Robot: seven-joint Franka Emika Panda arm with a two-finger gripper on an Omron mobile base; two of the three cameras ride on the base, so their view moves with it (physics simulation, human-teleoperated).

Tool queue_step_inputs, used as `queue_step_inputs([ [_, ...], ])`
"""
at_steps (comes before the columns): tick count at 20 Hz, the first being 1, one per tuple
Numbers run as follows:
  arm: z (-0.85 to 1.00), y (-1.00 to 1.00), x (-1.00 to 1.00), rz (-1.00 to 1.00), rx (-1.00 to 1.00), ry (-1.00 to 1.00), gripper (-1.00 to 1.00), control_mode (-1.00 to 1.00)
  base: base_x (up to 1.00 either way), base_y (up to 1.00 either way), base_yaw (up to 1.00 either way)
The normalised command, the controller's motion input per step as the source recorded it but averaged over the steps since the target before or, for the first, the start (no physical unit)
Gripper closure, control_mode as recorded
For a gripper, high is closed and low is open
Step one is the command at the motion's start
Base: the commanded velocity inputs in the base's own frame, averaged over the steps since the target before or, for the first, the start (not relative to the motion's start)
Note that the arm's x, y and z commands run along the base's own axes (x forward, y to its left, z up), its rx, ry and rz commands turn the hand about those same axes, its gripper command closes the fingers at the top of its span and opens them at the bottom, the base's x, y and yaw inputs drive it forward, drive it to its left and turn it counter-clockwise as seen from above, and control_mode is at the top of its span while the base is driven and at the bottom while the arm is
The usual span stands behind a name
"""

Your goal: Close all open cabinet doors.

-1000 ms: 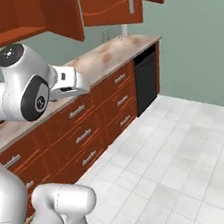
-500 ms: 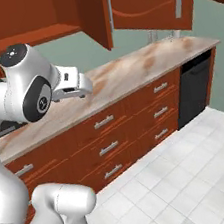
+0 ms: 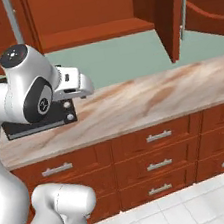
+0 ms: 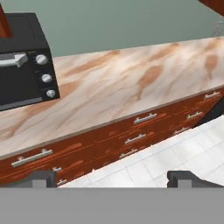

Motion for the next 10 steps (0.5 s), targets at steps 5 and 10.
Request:
queue_step_inputs([
  [5, 0.00, 0.00, 0.00, 0.00, 0.00, 0.00, -1.00, 1.00, 0.63, -0.15, 0.47],
  [10, 0.00, 0.00, 0.00, 0.00, 0.00, 0.00, -1.00, 1.00, 0.42, -0.44, 0.20],
])
